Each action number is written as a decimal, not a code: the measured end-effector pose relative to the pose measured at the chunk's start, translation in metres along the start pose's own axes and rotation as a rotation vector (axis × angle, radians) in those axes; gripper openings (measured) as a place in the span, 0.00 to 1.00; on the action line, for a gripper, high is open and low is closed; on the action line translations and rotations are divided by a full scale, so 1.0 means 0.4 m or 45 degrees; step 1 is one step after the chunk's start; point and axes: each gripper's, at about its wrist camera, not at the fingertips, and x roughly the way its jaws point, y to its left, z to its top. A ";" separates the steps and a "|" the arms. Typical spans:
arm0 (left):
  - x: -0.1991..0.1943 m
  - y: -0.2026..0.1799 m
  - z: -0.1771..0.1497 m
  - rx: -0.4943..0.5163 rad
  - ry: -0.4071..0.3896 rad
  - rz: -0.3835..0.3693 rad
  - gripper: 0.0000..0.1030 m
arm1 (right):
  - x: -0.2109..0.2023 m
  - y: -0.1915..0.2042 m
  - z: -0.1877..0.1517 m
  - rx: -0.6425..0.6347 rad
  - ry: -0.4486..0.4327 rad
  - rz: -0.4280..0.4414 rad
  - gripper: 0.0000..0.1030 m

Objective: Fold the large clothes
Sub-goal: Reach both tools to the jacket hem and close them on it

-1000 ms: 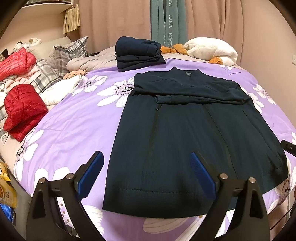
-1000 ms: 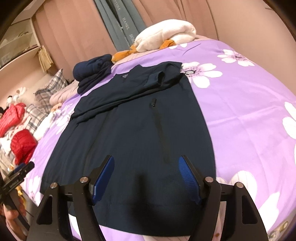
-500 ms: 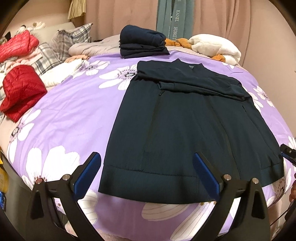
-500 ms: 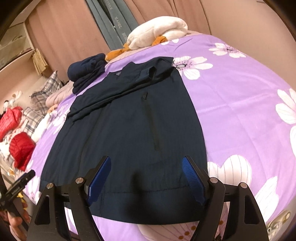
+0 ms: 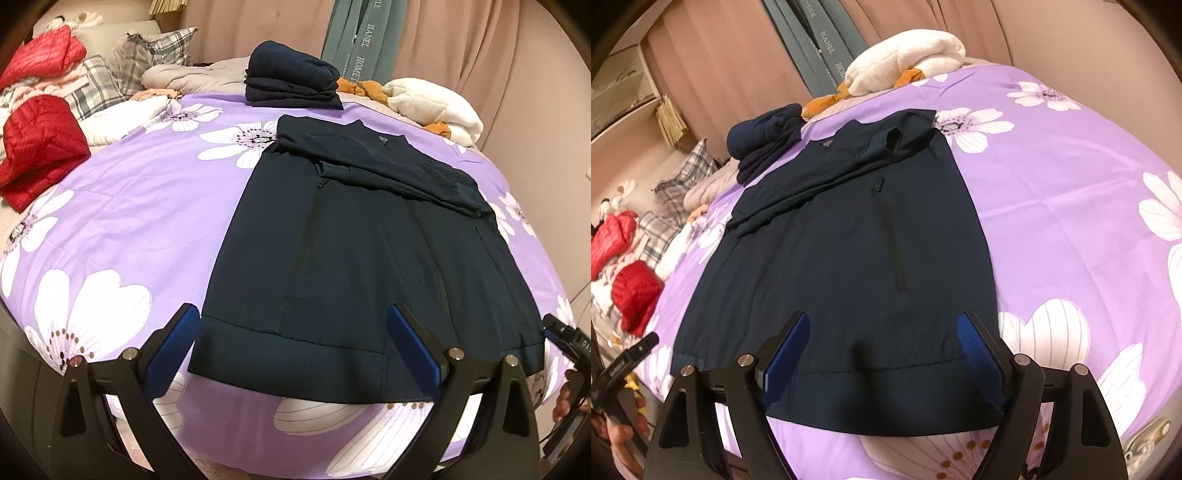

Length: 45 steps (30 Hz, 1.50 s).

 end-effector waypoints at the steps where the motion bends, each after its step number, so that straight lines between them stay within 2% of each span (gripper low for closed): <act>1: 0.002 0.004 0.001 -0.010 0.006 -0.008 0.99 | 0.001 -0.001 -0.001 0.005 0.002 -0.001 0.80; 6: 0.022 0.034 -0.002 -0.090 0.045 -0.096 0.99 | -0.002 -0.018 -0.003 0.036 0.004 -0.003 0.80; 13: 0.053 0.141 0.000 -0.355 0.110 -0.287 0.99 | -0.021 -0.042 0.003 0.076 -0.017 -0.024 0.80; 17: 0.065 0.172 -0.008 -0.409 0.141 -0.335 0.99 | -0.022 -0.069 0.004 0.132 -0.012 -0.011 0.80; 22: 0.088 0.197 -0.021 -0.476 0.169 -0.353 0.99 | 0.007 -0.096 -0.005 0.203 0.047 0.001 0.80; 26: 0.093 0.195 -0.017 -0.444 0.166 -0.401 0.99 | 0.030 -0.112 -0.011 0.253 0.090 0.047 0.80; 31: 0.104 0.188 -0.014 -0.424 0.179 -0.466 0.99 | 0.041 -0.112 -0.010 0.285 0.107 0.122 0.86; 35: 0.113 0.175 -0.007 -0.376 0.188 -0.467 0.99 | 0.047 -0.095 -0.010 0.255 0.123 0.139 0.86; 41: 0.141 0.149 0.007 -0.270 0.218 -0.471 0.99 | 0.067 -0.067 -0.004 0.173 0.140 0.108 0.89; 45: 0.162 0.141 0.017 -0.252 0.236 -0.529 0.99 | 0.082 -0.066 0.004 0.185 0.148 0.138 0.89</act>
